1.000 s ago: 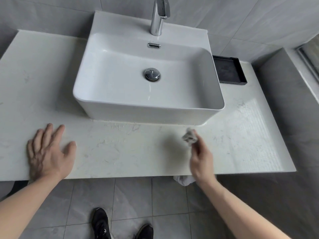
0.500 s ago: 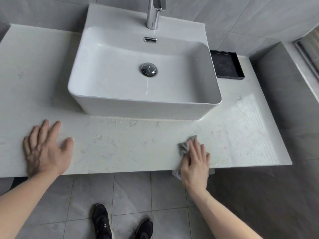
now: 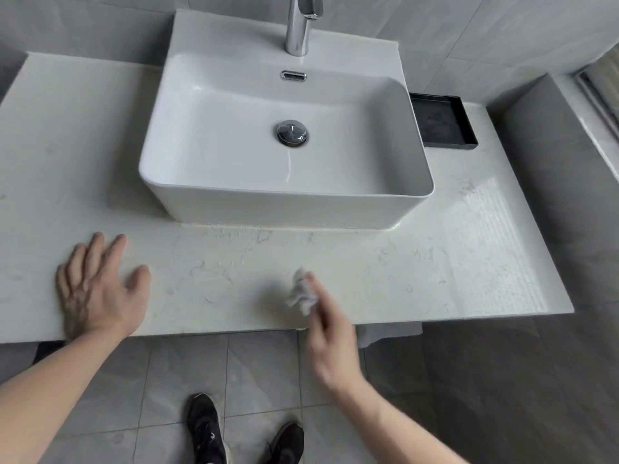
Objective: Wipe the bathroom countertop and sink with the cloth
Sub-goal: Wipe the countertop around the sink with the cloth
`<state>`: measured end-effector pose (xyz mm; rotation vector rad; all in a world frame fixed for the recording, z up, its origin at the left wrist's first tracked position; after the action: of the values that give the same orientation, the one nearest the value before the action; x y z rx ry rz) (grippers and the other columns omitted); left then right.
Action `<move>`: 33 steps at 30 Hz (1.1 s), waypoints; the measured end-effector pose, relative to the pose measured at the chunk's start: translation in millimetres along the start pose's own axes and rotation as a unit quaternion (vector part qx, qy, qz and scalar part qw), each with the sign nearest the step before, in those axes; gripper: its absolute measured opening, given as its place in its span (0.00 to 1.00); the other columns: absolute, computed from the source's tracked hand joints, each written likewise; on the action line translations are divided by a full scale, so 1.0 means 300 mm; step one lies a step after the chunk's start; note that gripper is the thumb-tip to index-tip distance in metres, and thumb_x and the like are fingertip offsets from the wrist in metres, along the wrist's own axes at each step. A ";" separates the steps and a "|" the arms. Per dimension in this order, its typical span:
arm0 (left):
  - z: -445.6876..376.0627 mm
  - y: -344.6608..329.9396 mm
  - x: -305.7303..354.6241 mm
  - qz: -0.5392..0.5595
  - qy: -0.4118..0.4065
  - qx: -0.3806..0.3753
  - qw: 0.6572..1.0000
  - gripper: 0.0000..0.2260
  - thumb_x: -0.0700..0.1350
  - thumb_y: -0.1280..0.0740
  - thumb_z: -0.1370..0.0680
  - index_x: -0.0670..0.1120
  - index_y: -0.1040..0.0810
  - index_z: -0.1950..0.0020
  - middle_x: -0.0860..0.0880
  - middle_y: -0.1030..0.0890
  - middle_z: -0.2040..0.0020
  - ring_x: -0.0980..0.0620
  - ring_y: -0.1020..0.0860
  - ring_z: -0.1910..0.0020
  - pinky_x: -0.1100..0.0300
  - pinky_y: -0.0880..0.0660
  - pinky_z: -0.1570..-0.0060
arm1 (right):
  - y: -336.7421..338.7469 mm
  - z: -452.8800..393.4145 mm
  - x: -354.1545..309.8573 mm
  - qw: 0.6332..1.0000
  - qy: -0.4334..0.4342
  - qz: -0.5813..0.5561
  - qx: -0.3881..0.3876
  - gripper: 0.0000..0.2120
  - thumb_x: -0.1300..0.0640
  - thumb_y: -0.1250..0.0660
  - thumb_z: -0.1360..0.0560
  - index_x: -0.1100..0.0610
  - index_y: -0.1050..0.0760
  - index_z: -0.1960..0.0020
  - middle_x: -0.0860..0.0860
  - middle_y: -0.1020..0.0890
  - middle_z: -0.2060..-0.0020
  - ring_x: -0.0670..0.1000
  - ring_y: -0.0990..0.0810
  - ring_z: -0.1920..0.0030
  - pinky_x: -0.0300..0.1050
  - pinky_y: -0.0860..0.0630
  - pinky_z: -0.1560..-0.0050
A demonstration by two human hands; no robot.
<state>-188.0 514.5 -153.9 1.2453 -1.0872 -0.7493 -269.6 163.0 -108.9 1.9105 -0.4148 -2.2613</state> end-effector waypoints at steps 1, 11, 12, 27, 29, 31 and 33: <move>-0.001 0.001 0.001 -0.001 0.000 0.001 1.000 0.30 0.59 0.44 0.24 0.55 0.35 0.22 0.50 0.41 0.18 0.47 0.46 0.20 0.46 0.53 0.22 | 0.081 -0.037 -0.017 0.999 -0.008 0.008 0.033 0.22 0.65 0.42 0.14 0.43 0.27 0.28 0.31 0.22 0.34 0.36 0.29 0.27 0.40 0.39 0.22; -0.001 0.000 0.001 -0.003 0.006 -0.003 1.000 0.30 0.60 0.44 0.25 0.55 0.35 0.22 0.50 0.42 0.18 0.48 0.46 0.19 0.53 0.57 0.23 | 0.540 -0.374 0.247 0.915 -0.137 0.329 0.191 0.23 0.55 0.48 0.16 0.51 0.36 0.21 0.52 0.36 0.20 0.61 0.39 0.21 0.63 0.43 0.22; 0.000 0.000 0.001 -0.004 0.006 -0.002 1.000 0.30 0.60 0.44 0.24 0.55 0.35 0.22 0.50 0.42 0.18 0.47 0.46 0.19 0.52 0.56 0.23 | 0.495 -0.368 0.256 0.904 -0.148 0.348 0.198 0.26 0.55 0.47 0.16 0.52 0.40 0.18 0.50 0.41 0.17 0.59 0.45 0.18 0.61 0.50 0.19; -0.005 -0.006 -0.004 -0.005 0.005 -0.004 1.000 0.29 0.59 0.44 0.24 0.55 0.35 0.22 0.50 0.41 0.18 0.48 0.47 0.19 0.47 0.54 0.21 | -0.406 -0.098 0.017 0.925 0.166 0.324 -0.106 0.28 0.57 0.40 0.20 0.51 0.35 0.20 0.46 0.40 0.18 0.53 0.48 0.16 0.58 0.51 0.18; -0.005 -0.004 -0.004 0.000 0.005 -0.002 1.000 0.30 0.59 0.44 0.24 0.55 0.35 0.22 0.50 0.41 0.18 0.48 0.47 0.19 0.47 0.54 0.21 | -0.417 -0.070 0.020 0.927 0.180 0.285 -0.163 0.27 0.60 0.40 0.19 0.51 0.34 0.21 0.46 0.37 0.19 0.51 0.47 0.17 0.55 0.51 0.18; -0.003 -0.001 -0.004 0.002 0.005 -0.002 1.000 0.30 0.59 0.44 0.24 0.55 0.35 0.22 0.50 0.41 0.18 0.48 0.47 0.19 0.47 0.54 0.21 | -0.363 -0.060 0.012 0.942 0.168 0.221 -0.187 0.26 0.63 0.40 0.19 0.50 0.32 0.22 0.45 0.34 0.20 0.47 0.44 0.18 0.51 0.48 0.18; -0.002 -0.002 -0.002 0.000 0.005 -0.003 1.000 0.30 0.59 0.44 0.24 0.55 0.35 0.22 0.50 0.41 0.18 0.48 0.47 0.19 0.46 0.53 0.21 | -0.252 -0.069 0.012 0.962 0.142 0.168 -0.159 0.28 0.67 0.39 0.19 0.48 0.30 0.23 0.42 0.32 0.21 0.43 0.42 0.19 0.47 0.45 0.18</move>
<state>-187.6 515.3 -154.5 1.2437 -1.0762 -0.7457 -245.2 231.4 -138.3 1.8003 -0.2883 -1.6936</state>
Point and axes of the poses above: each hand's wrist, its own z-axis away from the middle knuckle, its own y-axis out of the back of the hand, x = y × z, the point moved 3 cm from there along -z, towards the middle knuckle
